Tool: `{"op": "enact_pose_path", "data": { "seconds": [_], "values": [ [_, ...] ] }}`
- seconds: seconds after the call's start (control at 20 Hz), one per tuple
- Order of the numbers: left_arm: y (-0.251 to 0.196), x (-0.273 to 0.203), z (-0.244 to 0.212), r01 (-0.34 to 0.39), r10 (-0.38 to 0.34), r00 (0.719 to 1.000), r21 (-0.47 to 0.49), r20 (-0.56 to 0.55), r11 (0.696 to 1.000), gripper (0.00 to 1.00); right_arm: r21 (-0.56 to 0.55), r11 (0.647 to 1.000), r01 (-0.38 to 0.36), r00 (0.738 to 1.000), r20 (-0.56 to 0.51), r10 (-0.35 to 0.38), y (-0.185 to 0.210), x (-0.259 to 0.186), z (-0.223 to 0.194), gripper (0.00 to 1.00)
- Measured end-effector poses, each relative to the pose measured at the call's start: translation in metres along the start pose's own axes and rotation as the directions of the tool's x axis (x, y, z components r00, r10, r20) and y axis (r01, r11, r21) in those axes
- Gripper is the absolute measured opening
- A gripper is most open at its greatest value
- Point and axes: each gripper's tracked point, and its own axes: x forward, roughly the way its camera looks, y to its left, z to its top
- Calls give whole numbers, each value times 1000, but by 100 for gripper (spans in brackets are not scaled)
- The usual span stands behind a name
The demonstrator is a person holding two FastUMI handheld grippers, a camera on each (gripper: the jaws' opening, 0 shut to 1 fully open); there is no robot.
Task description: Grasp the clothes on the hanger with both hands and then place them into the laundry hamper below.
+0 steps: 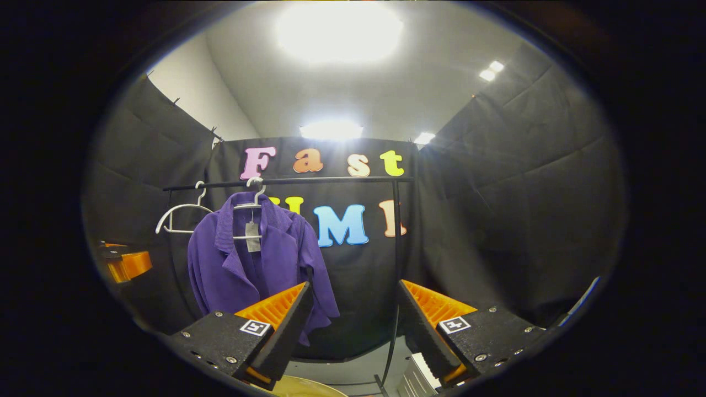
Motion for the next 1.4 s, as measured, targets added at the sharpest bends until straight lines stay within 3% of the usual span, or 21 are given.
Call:
{"op": "enact_pose_path", "data": {
  "seconds": [0.3,0.45,0.6,0.65,0.7,0.9,1.0,1.05,1.35,1.4],
  "values": [
    [11,8,8,8,-8,1000,1,11,1000,97,-3,1000,14,1000,16,-14,11,5,5,95],
    [14,13,11,33,-33,999,-8,16,999,100,-7,1000,21,999,30,-20,20,4,10,95],
    [12,22,12,68,-68,998,-36,16,997,97,-21,1000,17,999,47,-16,33,8,18,95],
    [11,24,12,78,-77,997,-50,18,996,89,-26,1000,14,998,57,-13,36,12,23,95],
    [8,27,11,86,-86,996,-64,12,994,100,-28,1000,8,998,65,-6,40,15,27,92],
    [-8,43,14,103,-102,995,-92,13,990,100,-34,999,-25,994,102,29,53,34,42,95],
    [-14,56,14,88,-88,996,-94,7,992,89,-27,998,-56,993,105,58,61,45,42,95],
    [-18,61,14,83,-83,997,-97,4,992,100,-17,997,-70,992,103,71,64,52,41,95],
    [-53,107,11,64,-65,998,-110,-10,992,97,28,982,-187,979,91,184,83,101,36,95],
    [-58,116,9,57,-60,998,-118,-18,991,100,31,979,-202,976,88,199,85,110,36,95]
  ]
}}
